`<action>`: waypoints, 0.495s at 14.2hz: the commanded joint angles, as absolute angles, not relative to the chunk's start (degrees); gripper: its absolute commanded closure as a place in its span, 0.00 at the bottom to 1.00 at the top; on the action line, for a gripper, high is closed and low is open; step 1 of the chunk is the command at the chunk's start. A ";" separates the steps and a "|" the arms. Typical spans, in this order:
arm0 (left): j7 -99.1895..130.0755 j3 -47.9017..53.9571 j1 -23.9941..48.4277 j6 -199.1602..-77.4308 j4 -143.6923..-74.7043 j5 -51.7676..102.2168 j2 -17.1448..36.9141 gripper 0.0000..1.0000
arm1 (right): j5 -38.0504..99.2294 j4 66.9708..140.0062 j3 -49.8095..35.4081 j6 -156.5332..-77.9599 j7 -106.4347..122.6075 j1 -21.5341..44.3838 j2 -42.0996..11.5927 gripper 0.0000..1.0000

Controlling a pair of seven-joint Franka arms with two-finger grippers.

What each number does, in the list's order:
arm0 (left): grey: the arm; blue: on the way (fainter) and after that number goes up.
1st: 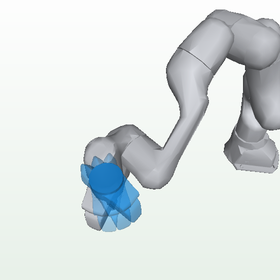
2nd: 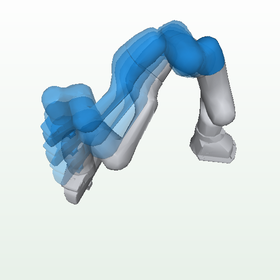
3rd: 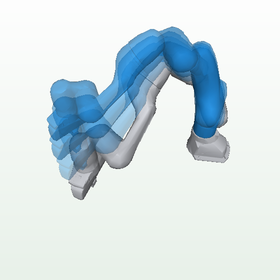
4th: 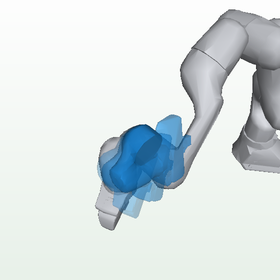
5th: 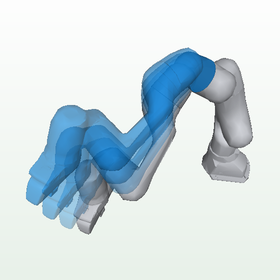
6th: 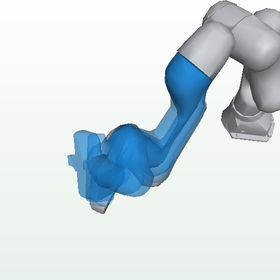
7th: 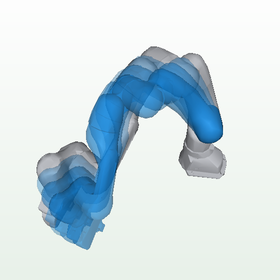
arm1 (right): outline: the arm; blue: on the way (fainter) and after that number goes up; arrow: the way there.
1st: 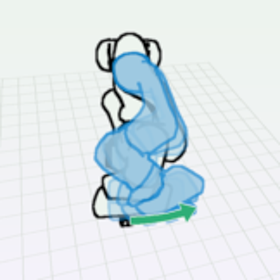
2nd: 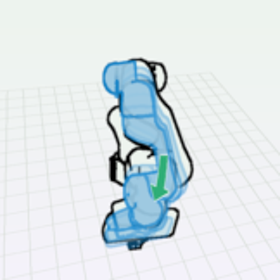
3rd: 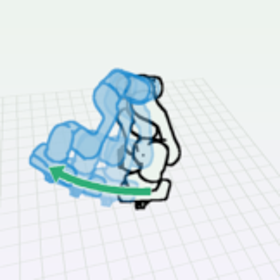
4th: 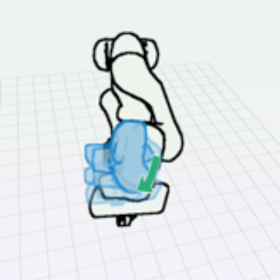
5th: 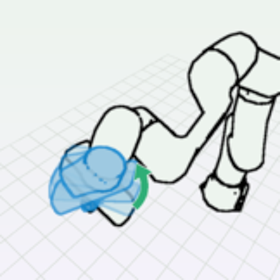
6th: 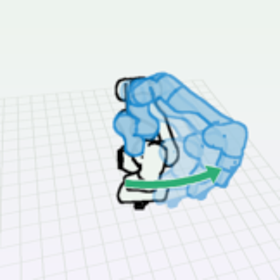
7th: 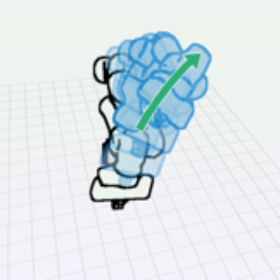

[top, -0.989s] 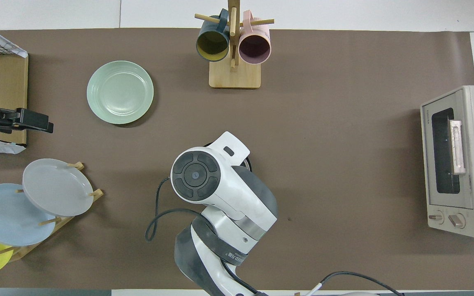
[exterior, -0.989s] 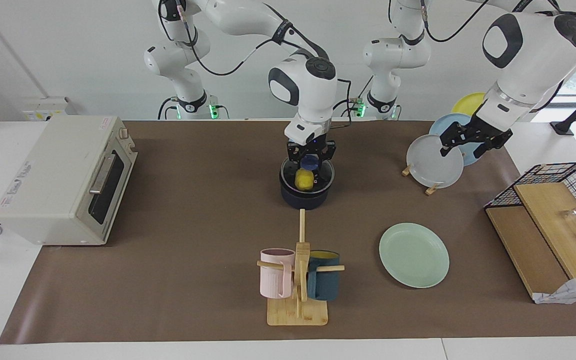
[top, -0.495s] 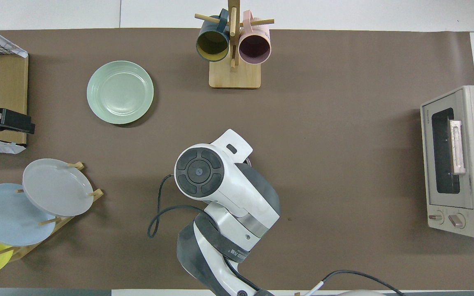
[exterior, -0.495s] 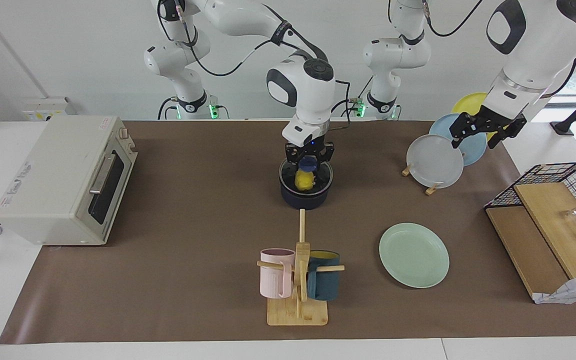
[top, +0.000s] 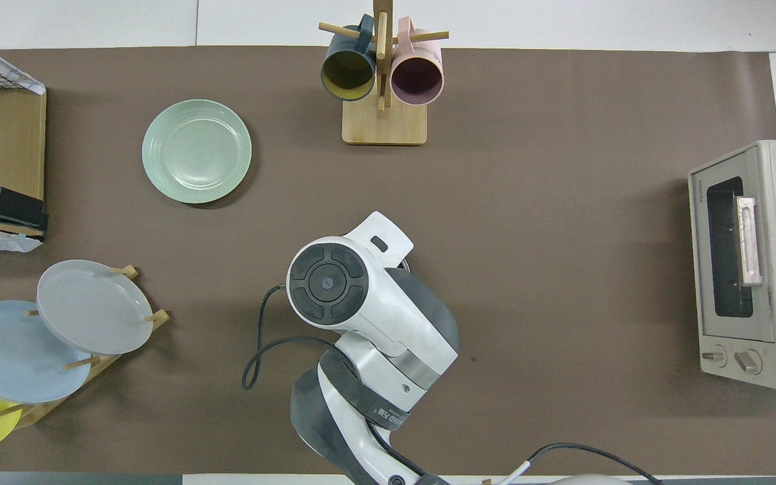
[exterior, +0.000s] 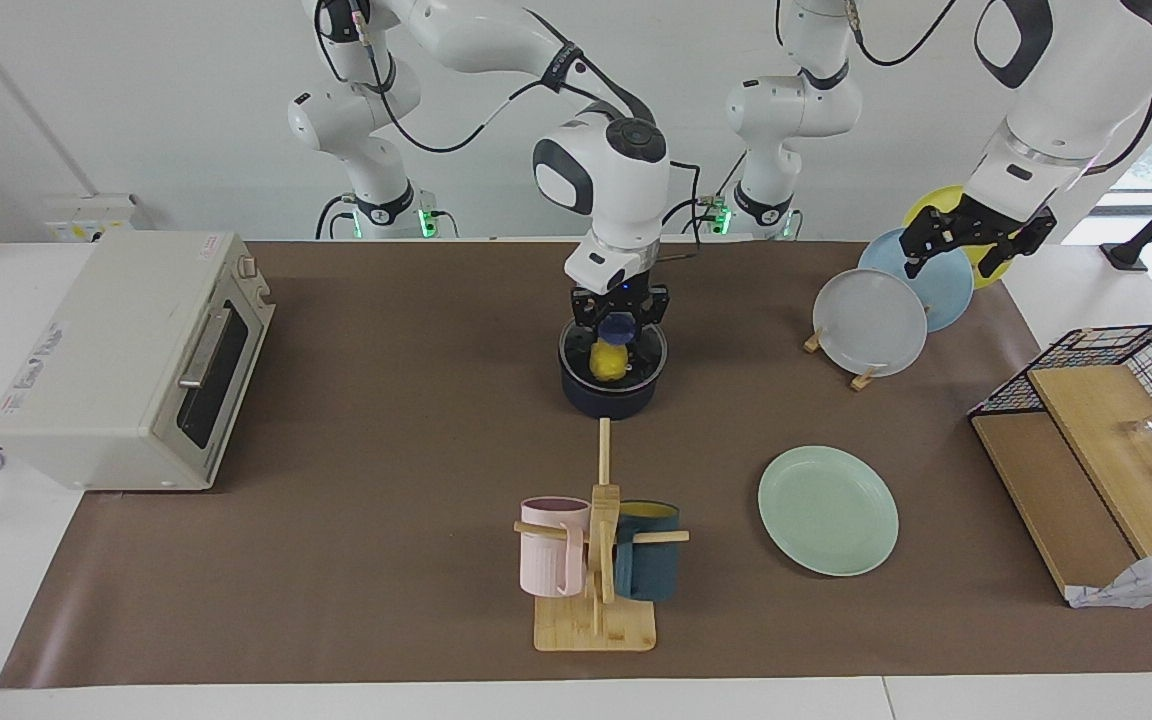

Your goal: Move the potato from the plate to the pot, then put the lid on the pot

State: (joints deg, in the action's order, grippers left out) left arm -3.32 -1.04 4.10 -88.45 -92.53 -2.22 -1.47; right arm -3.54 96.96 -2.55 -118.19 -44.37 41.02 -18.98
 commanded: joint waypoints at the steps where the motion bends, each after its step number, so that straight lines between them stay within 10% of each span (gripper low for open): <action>1: -1.59 -0.97 4.57 -90.60 -92.72 -0.37 -2.02 0.00 | -4.57 98.44 -3.08 -119.53 -44.74 40.52 -18.11 1.00; 7: -0.44 -1.05 4.66 -91.67 -93.25 0.00 -1.85 0.00 | -4.57 99.40 -3.08 -121.19 -43.95 40.52 -18.28 1.00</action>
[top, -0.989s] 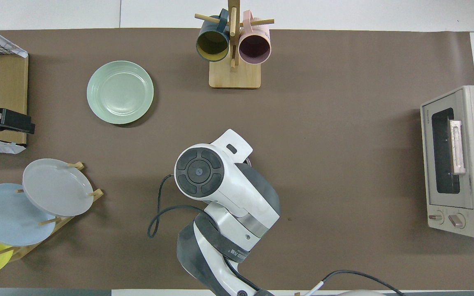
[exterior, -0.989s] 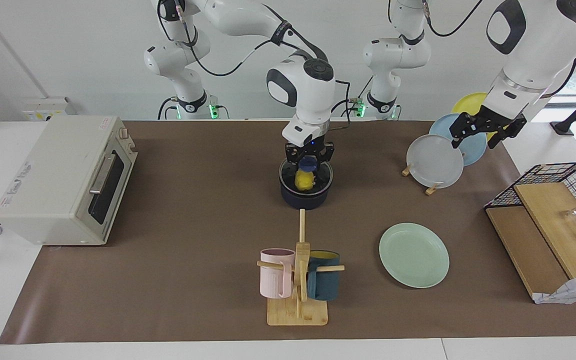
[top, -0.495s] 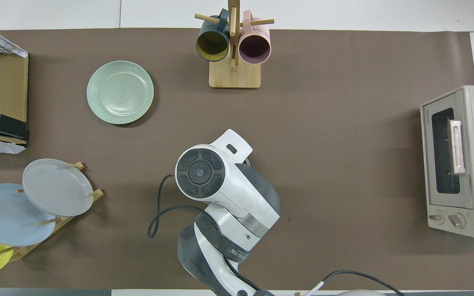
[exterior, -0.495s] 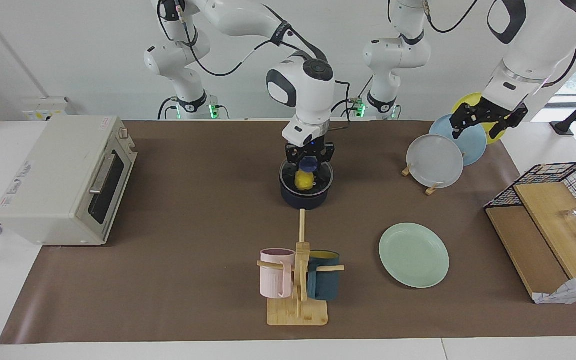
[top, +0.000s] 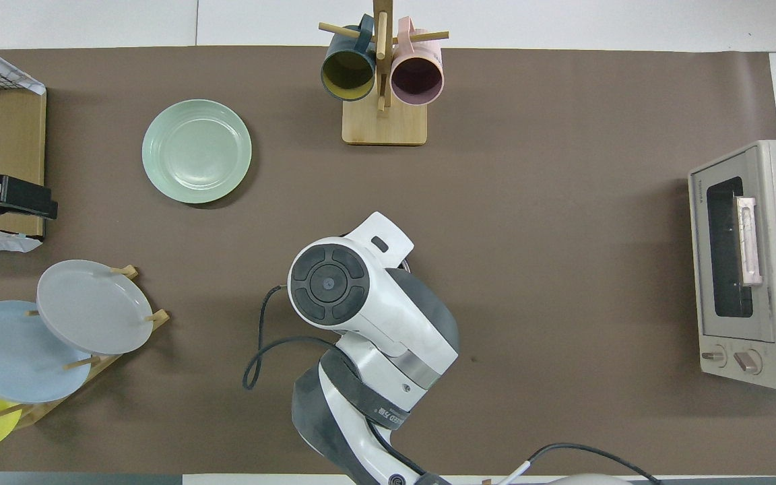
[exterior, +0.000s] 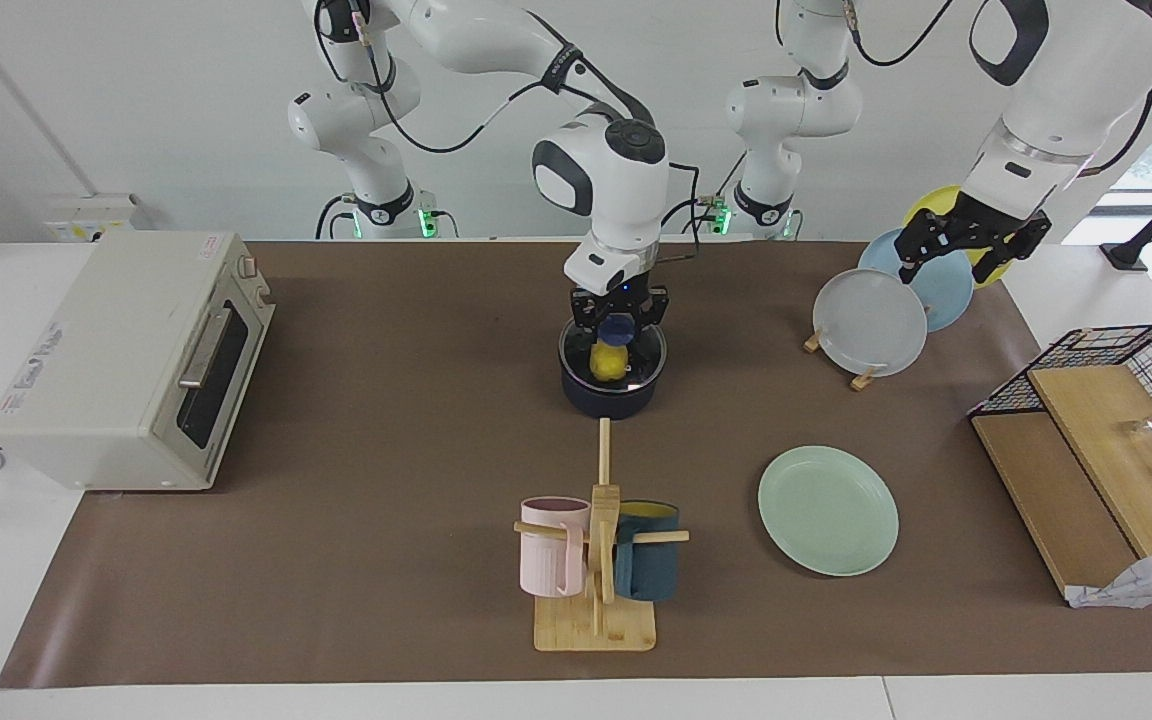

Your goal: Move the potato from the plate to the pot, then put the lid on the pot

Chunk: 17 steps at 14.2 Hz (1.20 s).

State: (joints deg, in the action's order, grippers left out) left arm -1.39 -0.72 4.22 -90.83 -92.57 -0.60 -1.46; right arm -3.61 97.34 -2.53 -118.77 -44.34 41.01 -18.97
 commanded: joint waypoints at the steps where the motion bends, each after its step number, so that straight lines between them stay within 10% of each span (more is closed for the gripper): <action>1: -0.44 -1.05 4.66 -91.67 -93.16 0.00 -1.50 0.00 | -4.57 99.93 -3.08 -121.55 -44.03 40.52 -18.19 1.00; 17: -0.44 -0.88 5.01 -90.18 -93.25 0.00 -2.11 0.00 | -7.56 100.81 -3.08 -122.60 -44.73 40.78 -18.19 1.00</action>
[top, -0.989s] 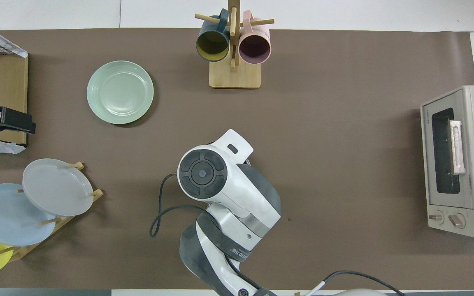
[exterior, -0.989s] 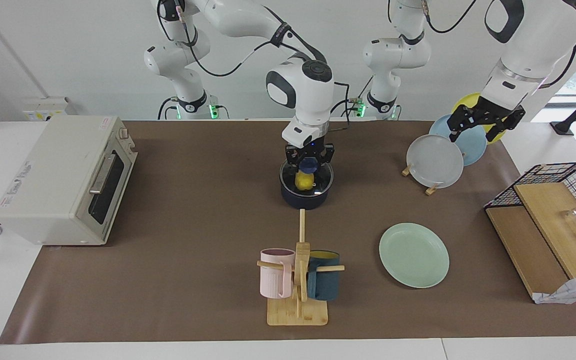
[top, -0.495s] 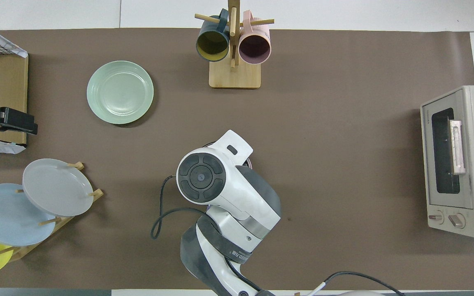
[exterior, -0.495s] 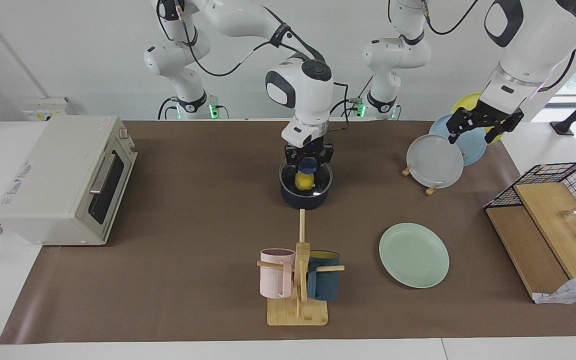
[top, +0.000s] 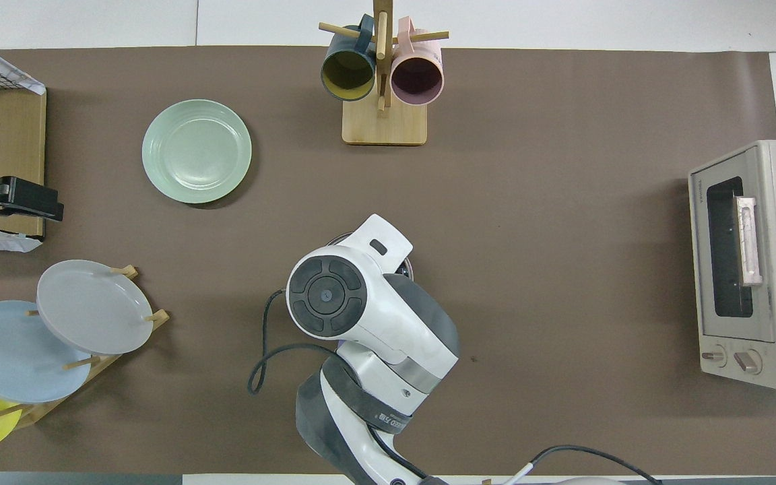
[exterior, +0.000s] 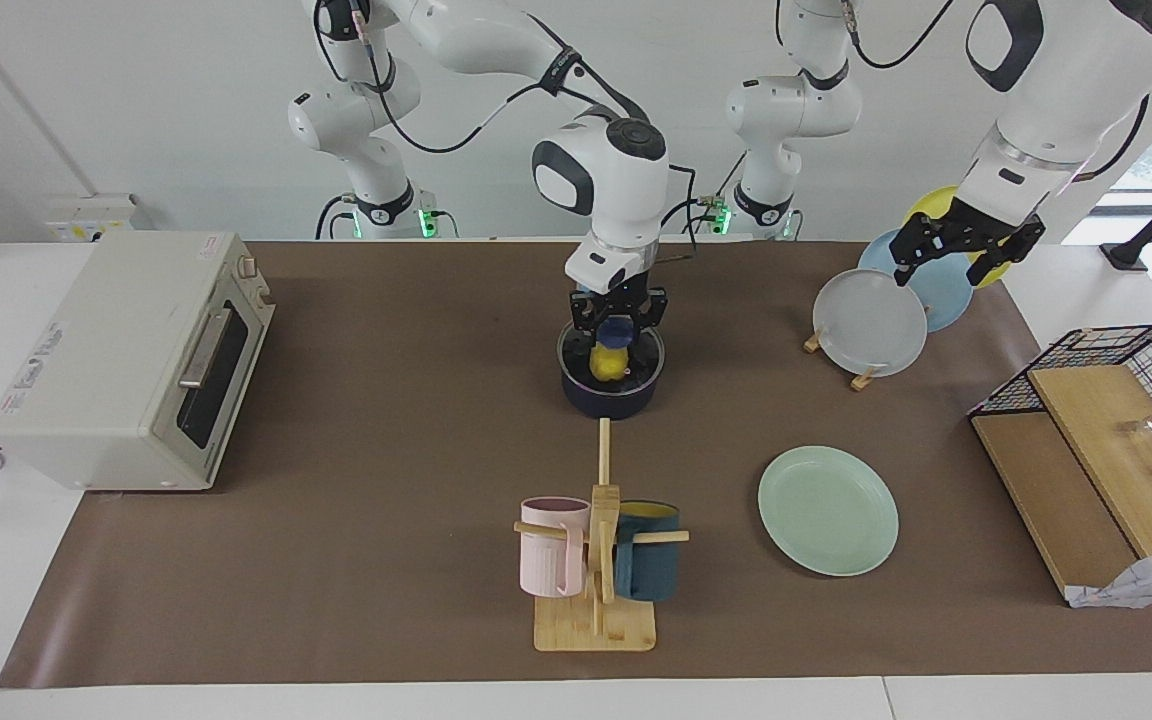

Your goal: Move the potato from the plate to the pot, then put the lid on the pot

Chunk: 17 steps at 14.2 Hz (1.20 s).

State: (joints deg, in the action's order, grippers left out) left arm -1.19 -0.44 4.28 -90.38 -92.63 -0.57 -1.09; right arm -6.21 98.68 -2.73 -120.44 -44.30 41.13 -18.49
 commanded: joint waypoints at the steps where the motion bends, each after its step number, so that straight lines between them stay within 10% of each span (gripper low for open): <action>1: -0.44 -0.88 4.92 -90.18 -93.25 0.00 -2.11 0.00 | -7.56 100.81 -3.16 -122.87 -44.74 40.69 -18.19 0.93; 3: -0.53 -0.97 4.92 -90.09 -93.25 0.00 -2.11 0.00 | -7.56 100.90 -3.16 -122.96 -44.65 40.69 -18.19 0.00; 17: -0.62 -1.14 4.22 -90.09 -93.25 0.00 -2.11 0.00 | -6.59 93.87 -2.64 -108.65 -39.29 29.90 -11.79 0.00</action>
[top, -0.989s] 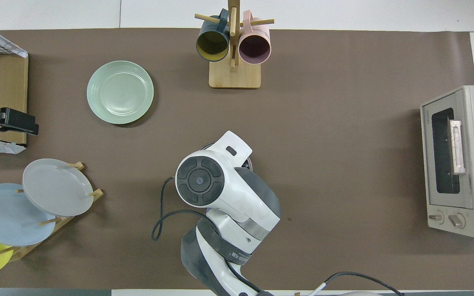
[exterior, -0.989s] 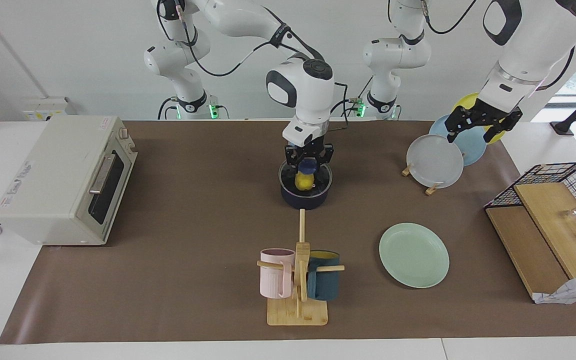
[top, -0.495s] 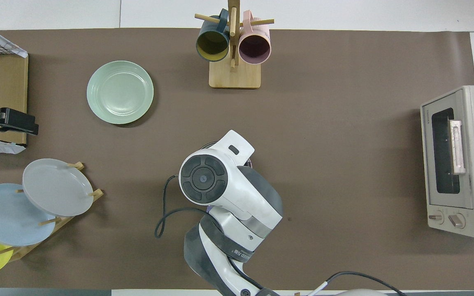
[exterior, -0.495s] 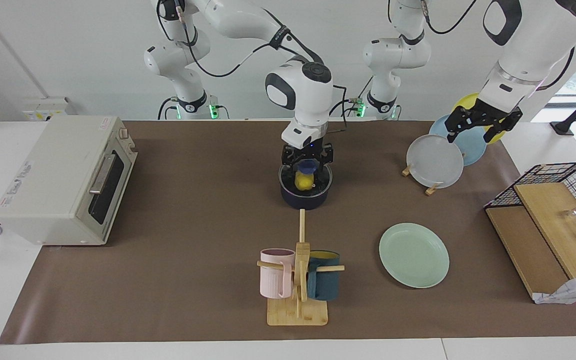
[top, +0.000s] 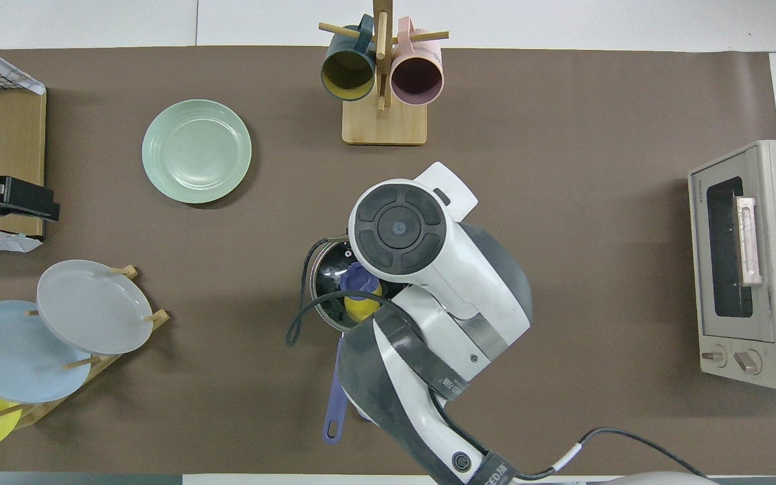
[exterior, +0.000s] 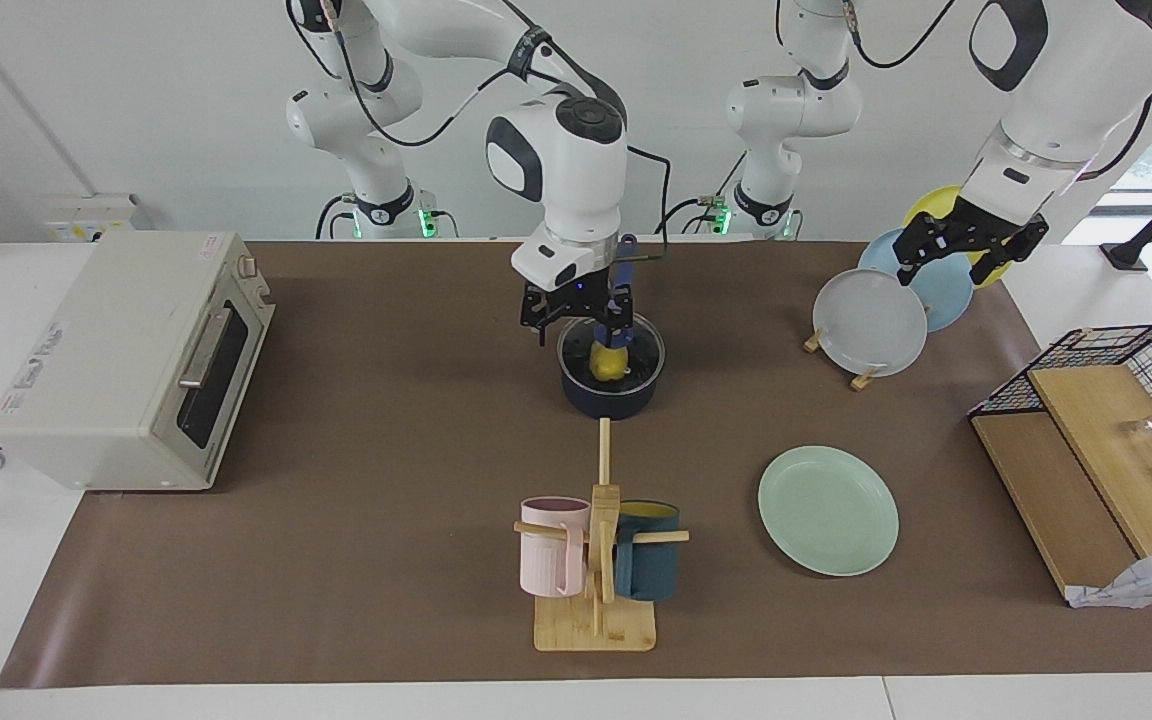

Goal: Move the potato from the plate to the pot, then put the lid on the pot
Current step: 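Lower the lid onto the saucepan and open the right gripper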

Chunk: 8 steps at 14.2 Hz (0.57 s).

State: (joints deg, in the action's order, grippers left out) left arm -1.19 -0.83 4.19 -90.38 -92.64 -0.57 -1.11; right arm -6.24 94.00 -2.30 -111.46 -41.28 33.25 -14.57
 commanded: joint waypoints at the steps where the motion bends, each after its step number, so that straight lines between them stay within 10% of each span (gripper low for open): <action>1: -0.62 -1.06 4.22 -90.09 -93.25 -0.09 -2.11 0.00 | -6.59 93.87 -2.64 -106.72 -37.63 27.45 -10.12 0.00; 8: -0.62 -1.05 4.22 -90.09 -93.25 -0.09 -2.11 0.00 | -6.50 95.71 -2.64 -89.65 -12.85 9.15 3.77 0.00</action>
State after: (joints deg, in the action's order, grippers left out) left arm -1.19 -0.85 4.19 -90.38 -92.64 -0.57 -1.11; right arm -6.24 93.12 -1.60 -90.47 -16.49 12.11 1.26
